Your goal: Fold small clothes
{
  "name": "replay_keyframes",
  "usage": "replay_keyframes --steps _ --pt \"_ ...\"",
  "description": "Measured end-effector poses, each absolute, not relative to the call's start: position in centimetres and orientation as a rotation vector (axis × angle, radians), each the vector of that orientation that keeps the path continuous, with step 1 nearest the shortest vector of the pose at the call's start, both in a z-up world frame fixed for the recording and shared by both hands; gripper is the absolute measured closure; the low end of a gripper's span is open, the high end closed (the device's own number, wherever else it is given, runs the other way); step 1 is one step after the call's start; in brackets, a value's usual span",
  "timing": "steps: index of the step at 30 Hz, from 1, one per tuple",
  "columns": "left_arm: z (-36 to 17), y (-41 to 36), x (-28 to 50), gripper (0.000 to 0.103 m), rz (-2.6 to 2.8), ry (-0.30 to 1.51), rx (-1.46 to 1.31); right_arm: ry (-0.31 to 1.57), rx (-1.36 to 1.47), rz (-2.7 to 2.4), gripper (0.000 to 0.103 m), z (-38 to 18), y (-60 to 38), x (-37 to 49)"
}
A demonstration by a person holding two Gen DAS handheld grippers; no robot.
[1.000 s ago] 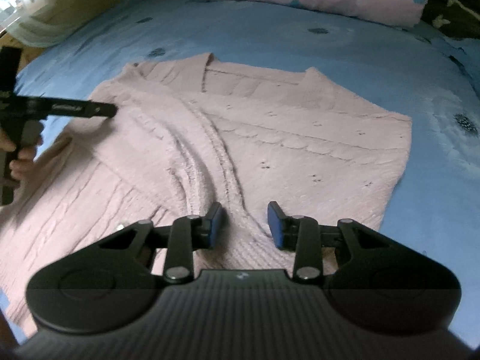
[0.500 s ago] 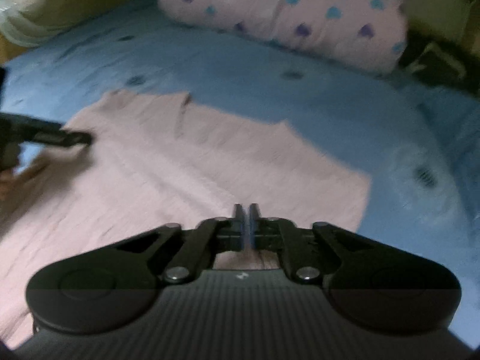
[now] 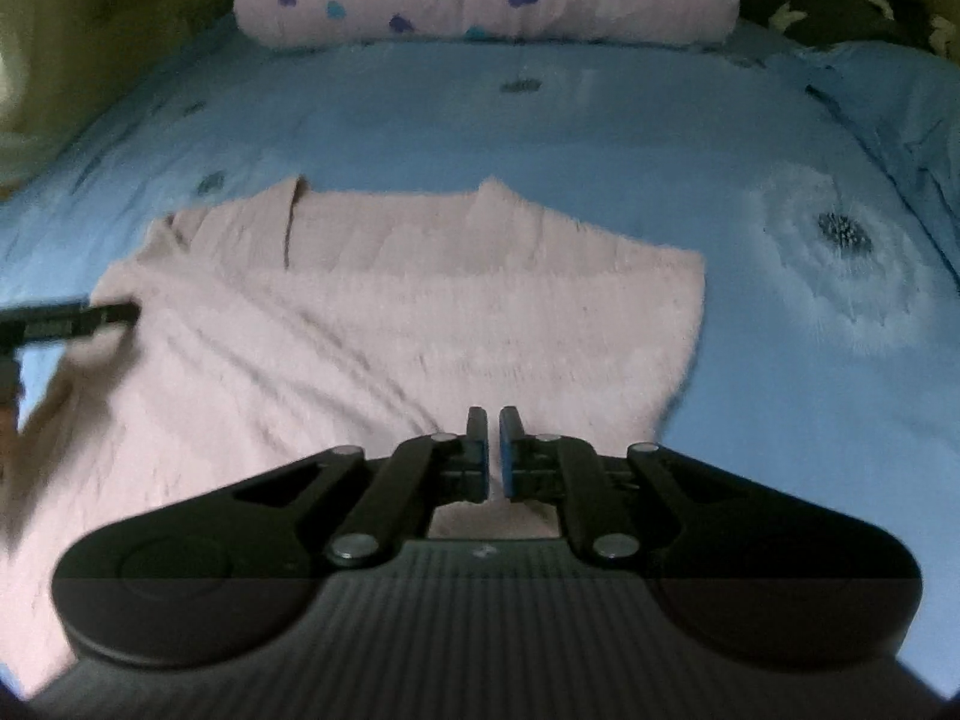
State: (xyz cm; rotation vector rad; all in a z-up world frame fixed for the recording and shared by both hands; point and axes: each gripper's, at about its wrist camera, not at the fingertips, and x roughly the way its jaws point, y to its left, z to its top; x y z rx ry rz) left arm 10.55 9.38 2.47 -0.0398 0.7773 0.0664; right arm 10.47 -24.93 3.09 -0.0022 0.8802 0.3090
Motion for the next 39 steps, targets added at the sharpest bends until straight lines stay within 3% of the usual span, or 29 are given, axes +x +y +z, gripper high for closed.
replay_keyframes --steps 1,4,5,16,19,20,29,39 --pt "2.4 9.3 10.6 0.017 0.067 0.777 -0.038 0.893 -0.029 0.311 0.089 2.9 -25.1 10.2" --pt "2.3 9.2 10.5 0.017 0.069 0.774 -0.033 0.888 -0.079 0.319 0.059 2.6 -25.3 9.2" --pt "2.3 9.2 10.5 0.017 0.069 0.773 -0.033 0.879 -0.095 0.323 0.059 2.6 -25.3 8.9" --pt "2.1 9.2 10.6 0.017 0.070 0.773 -0.033 0.906 -0.177 0.393 0.060 1.6 -24.1 8.4" --pt "2.1 9.2 10.6 0.017 0.070 0.769 -0.031 0.920 -0.164 0.443 0.088 1.7 -23.8 8.3" --pt "2.1 9.2 10.6 0.017 0.071 0.767 -0.031 0.919 -0.176 0.444 0.089 1.9 -23.5 8.1" --pt "1.8 8.8 10.6 0.014 0.110 0.728 -0.024 0.776 -0.371 0.280 0.091 5.3 -22.4 10.2" --pt "2.9 8.3 10.7 0.014 0.142 0.628 0.084 0.824 -0.347 0.197 0.084 0.9 -22.1 12.9"
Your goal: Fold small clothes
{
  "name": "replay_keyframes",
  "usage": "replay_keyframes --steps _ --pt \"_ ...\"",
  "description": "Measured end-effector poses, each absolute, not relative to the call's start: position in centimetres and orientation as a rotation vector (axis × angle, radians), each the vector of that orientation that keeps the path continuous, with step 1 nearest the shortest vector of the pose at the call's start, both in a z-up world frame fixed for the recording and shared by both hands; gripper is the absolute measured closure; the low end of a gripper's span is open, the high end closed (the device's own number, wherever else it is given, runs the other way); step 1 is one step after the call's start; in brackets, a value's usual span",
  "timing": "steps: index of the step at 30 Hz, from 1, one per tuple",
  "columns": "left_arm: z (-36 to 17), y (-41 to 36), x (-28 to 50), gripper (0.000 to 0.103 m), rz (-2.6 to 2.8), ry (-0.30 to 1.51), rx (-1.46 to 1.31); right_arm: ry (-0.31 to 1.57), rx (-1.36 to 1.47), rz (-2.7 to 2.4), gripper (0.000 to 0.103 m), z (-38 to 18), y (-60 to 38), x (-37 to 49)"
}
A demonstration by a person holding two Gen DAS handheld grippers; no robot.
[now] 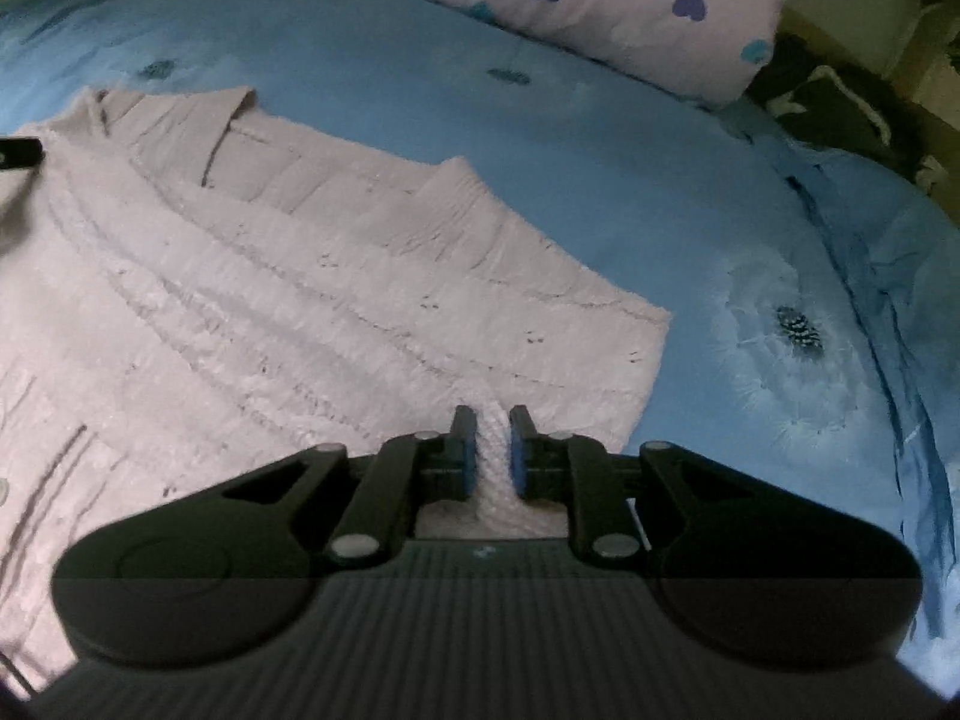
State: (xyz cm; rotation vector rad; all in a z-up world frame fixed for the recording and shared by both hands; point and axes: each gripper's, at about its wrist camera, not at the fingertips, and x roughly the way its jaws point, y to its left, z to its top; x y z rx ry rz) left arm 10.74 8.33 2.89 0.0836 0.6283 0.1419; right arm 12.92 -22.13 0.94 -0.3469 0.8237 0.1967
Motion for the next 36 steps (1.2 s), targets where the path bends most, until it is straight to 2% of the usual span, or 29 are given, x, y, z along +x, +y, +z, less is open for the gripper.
replay_keyframes --steps 2,10,14,17,21,36 --pt "2.3 9.0 11.4 0.012 0.131 0.651 0.057 0.809 -0.328 0.175 0.073 1.4 -22.6 12.5" --pt "0.6 9.4 14.2 0.008 0.188 0.670 0.056 0.744 -0.138 0.195 0.073 3.6 -25.4 9.6" --pt "0.0 9.4 15.1 0.005 0.209 0.663 0.058 0.798 -0.201 0.160 0.072 1.0 -25.2 10.7" --pt "0.2 9.5 15.2 0.004 0.206 0.668 0.050 0.756 -0.176 0.097 0.056 -0.3 -26.1 11.7" --pt "1.3 9.5 13.9 0.004 0.175 0.670 0.060 0.764 0.015 0.068 0.056 0.3 -27.8 11.9" --pt "8.6 7.4 2.2 0.005 0.060 0.737 0.084 0.591 0.071 0.142 0.054 6.9 -26.9 1.0"
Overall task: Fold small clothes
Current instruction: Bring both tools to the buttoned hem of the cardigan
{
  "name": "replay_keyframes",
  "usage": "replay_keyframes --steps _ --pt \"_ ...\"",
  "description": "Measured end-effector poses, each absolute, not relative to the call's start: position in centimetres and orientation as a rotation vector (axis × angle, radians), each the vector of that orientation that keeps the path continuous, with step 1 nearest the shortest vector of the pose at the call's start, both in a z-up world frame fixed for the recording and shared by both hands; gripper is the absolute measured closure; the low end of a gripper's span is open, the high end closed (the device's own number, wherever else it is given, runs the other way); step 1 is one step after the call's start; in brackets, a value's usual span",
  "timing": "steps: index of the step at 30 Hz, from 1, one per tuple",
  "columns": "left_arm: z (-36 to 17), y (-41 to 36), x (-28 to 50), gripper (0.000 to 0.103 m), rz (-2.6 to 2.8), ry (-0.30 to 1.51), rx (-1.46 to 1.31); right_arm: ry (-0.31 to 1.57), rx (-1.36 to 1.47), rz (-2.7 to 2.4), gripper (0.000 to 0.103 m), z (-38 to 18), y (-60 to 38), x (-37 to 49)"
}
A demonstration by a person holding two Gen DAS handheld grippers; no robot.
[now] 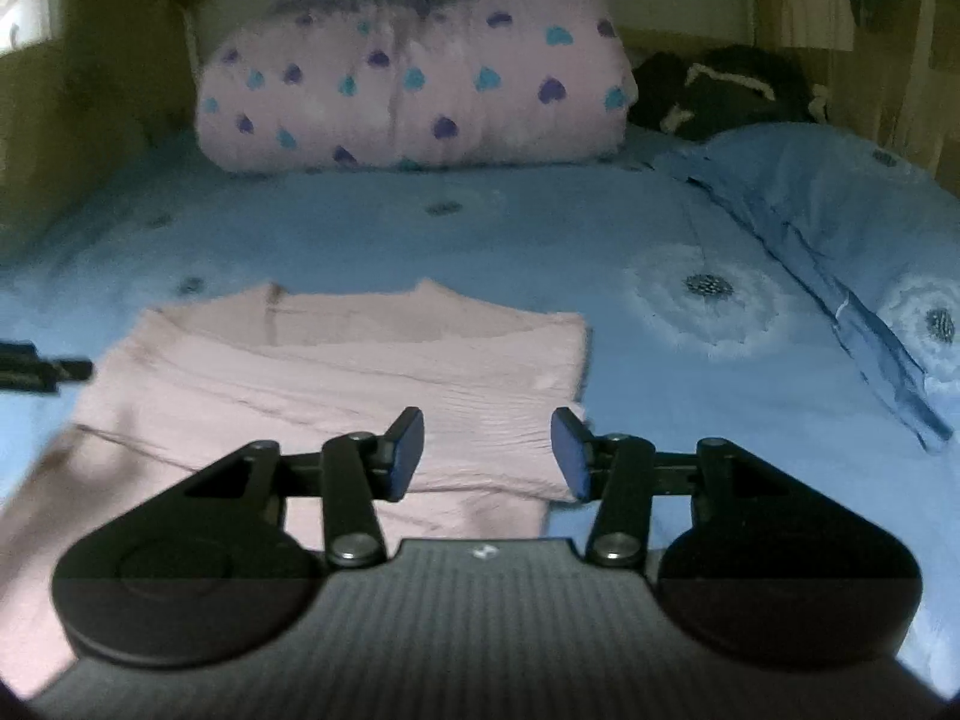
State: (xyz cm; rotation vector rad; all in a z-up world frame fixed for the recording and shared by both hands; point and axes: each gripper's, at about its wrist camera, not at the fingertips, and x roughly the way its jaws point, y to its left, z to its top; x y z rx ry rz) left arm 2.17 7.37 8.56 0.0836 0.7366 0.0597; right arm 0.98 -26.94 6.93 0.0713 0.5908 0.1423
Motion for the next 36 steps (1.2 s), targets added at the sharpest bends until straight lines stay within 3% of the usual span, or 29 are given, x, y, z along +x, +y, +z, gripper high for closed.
replay_keyframes --steps 12,16,20,36 --pt "8.7 6.8 -8.6 0.005 -0.010 0.811 0.088 0.544 0.028 0.238 0.053 9.4 -23.7 -8.9" --pt "8.2 6.1 -11.7 0.005 -0.049 0.836 0.095 0.558 -0.012 0.251 0.053 8.5 -22.5 -11.3" --pt "8.1 5.3 -14.4 0.005 -0.082 0.833 0.122 0.589 -0.024 0.285 0.042 7.2 -21.5 -13.3" --pt "4.5 4.3 -19.5 0.003 -0.208 0.906 0.285 0.682 -0.201 0.364 0.040 3.0 -18.3 -18.1"
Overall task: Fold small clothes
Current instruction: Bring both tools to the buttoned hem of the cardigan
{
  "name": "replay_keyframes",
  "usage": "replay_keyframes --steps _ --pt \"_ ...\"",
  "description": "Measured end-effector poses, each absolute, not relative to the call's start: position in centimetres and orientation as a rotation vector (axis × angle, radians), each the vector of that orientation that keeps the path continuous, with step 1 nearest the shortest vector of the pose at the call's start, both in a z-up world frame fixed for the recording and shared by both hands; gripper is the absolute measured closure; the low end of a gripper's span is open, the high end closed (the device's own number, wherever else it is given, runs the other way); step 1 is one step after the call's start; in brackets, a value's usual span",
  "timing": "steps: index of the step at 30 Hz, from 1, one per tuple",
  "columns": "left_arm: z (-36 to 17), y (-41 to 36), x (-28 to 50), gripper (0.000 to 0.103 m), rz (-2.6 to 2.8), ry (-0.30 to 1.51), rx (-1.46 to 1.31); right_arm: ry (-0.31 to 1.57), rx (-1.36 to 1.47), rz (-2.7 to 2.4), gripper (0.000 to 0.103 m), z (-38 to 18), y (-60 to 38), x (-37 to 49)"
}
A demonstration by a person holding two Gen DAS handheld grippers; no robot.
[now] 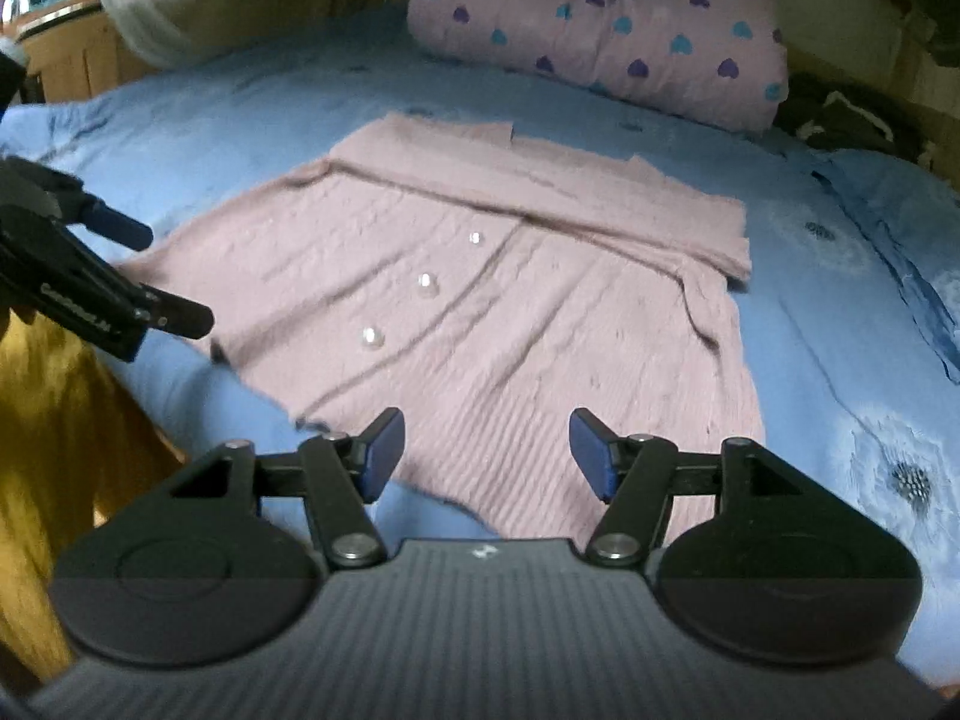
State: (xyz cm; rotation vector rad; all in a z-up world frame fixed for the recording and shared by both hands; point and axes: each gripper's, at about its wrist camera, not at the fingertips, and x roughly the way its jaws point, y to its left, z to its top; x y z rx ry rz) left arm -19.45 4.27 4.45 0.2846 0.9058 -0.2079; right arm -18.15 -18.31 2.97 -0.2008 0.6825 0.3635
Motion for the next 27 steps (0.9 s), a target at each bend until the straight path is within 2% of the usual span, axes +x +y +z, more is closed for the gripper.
replay_keyframes --steps 7,12,19,27 --pt "3.3 3.9 -19.6 0.000 -0.215 0.885 0.384 0.763 -0.291 0.325 0.040 1.5 -18.2 -18.7" --pt "2.6 3.4 -18.4 0.000 -0.164 0.862 0.421 0.751 -0.318 0.278 0.029 1.0 -18.3 -18.2" --pt "1.8 4.4 -17.1 0.000 -0.131 0.856 0.307 0.679 -0.402 0.191 0.029 -0.1 -17.3 -17.4" --pt "1.1 4.3 -16.5 0.000 -0.102 0.833 0.275 0.618 -0.363 0.135 0.029 -0.7 -17.6 -16.7"
